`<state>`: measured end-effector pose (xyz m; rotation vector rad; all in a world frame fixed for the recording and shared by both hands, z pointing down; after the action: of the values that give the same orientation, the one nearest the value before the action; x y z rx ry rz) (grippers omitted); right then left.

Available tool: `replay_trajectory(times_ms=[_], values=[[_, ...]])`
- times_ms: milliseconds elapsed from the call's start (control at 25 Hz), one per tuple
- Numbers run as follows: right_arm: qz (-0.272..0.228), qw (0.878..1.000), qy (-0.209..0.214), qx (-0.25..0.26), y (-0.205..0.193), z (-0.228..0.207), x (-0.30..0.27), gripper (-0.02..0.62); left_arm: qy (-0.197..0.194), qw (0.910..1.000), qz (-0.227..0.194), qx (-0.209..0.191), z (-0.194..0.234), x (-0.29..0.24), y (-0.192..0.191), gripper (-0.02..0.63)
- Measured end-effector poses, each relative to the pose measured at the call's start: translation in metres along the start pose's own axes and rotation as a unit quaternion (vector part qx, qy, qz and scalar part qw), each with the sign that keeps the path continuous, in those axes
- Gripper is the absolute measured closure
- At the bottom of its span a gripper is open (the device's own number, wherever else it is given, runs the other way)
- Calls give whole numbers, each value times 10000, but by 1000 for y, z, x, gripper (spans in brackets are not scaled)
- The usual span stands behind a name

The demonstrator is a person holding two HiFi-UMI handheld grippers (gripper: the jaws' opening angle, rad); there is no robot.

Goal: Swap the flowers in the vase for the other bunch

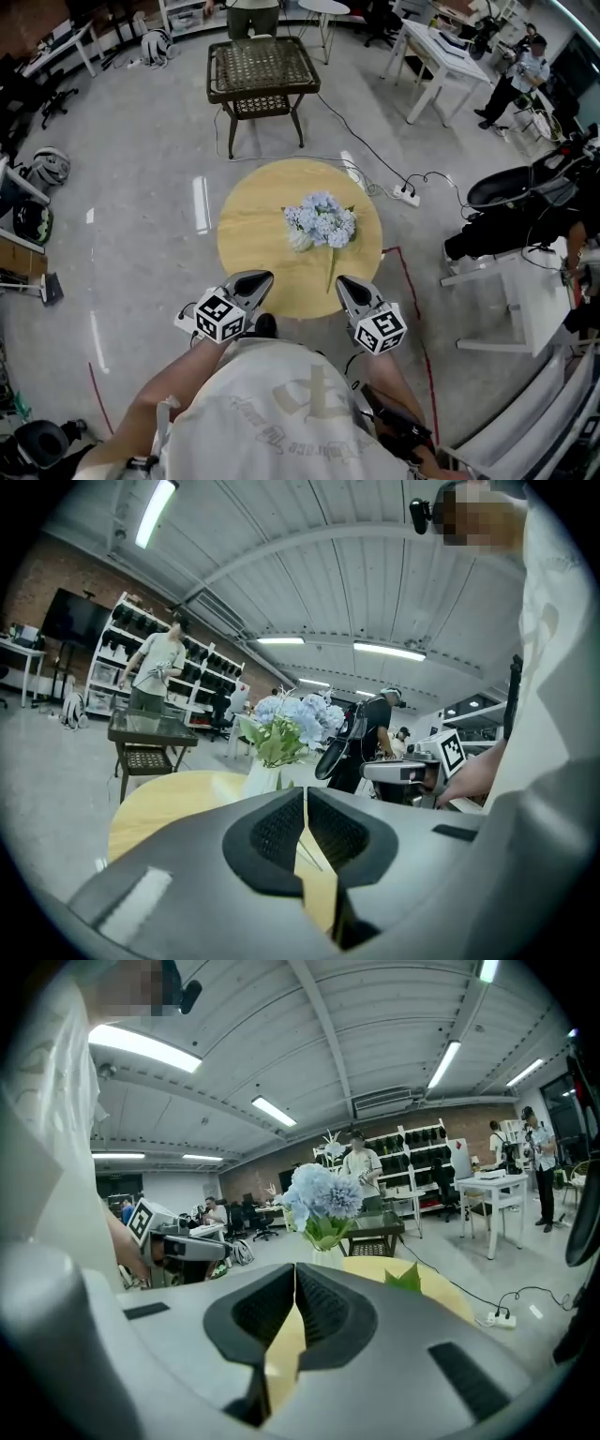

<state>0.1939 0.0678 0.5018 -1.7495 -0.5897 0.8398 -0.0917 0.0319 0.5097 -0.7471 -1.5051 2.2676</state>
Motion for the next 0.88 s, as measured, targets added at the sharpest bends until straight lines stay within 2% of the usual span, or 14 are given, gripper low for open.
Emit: replay_trajectory(times_ms=[320, 880], values=[[24, 9998, 208, -25, -11, 2, 28, 586, 296, 9995, -15, 129, -32, 6, -13, 591], [73, 9994, 332, -19, -28, 9, 68, 586, 416, 9990, 33, 179, -84, 16, -38, 589]])
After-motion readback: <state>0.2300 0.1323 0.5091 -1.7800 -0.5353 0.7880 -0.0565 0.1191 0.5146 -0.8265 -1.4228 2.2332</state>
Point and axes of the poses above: the fingertips, and each gripper's own axes: x backward along the fingers, z to its left, y out of its top, the point moved 9 cm from there along x, backward along the fingers, and after that the axes turned 2 degrees about y, right-handed, at the moved point
